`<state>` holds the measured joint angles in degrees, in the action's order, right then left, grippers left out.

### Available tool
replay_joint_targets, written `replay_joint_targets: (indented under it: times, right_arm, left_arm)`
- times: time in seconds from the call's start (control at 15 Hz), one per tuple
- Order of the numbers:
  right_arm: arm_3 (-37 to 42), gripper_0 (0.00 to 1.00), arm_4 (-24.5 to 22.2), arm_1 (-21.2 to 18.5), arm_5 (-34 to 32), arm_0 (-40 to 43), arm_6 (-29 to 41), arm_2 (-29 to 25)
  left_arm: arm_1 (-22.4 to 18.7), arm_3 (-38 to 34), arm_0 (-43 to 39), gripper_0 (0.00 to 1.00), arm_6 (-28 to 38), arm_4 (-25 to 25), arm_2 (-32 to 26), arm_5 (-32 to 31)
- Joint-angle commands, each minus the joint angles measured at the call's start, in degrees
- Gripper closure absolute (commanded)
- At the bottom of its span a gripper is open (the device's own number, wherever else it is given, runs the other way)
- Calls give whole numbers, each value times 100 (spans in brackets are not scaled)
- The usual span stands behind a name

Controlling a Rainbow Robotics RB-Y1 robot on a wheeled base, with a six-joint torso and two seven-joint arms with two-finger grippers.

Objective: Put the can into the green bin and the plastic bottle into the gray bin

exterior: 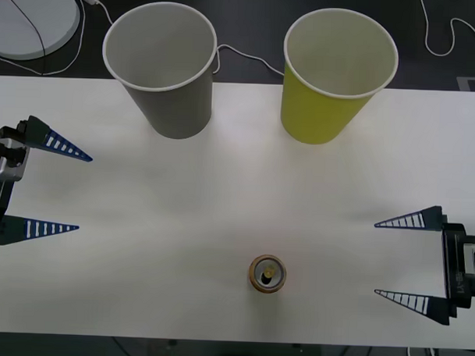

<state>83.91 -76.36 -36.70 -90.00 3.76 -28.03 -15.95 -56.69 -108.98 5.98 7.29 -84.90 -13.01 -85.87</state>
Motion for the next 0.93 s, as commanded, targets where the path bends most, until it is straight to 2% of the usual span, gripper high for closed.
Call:
replay_joint_targets:
  times: [0.07, 0.47, 0.8, 0.93]
  right_arm:
    - [-552, 0, 42, 189, 0, -156, -528, 74]
    - [-1633, 0, 165, 497, 0, -569, -1179, 452]
    - [-2011, 0, 508, 647, 0, -666, -1363, 1076]
    - [-2011, 0, 508, 761, 0, -657, -1416, 1155]
  left_arm:
    - [0, 0, 0, 0, 0, -1, 0, 0]
    - [0, 0, 0, 0, 0, -1, 0, 0]
    - [0, 0, 0, 0, 0, -1, 0, 0]
    - [0, 0, 0, 0, 0, -1, 0, 0]
